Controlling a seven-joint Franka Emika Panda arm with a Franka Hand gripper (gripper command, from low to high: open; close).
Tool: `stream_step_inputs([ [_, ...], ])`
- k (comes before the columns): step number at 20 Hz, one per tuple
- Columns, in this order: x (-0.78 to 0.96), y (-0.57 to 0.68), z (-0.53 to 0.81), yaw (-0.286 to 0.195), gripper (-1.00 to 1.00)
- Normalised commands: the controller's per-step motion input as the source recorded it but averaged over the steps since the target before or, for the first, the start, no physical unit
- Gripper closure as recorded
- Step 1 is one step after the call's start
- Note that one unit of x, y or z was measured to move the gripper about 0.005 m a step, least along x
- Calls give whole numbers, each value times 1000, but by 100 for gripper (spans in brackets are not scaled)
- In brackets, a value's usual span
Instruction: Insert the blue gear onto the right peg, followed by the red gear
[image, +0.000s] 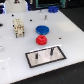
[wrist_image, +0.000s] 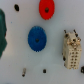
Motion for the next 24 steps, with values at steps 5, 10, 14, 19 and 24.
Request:
stream_step_inputs([
  [5,-454,327,-196,0,-100],
  [10,-570,283,-316,0,-100],
  [14,-403,222,-330,0,-100],
  [19,-443,253,-442,0,-100],
  [24,-344,175,-487,0,-100],
])
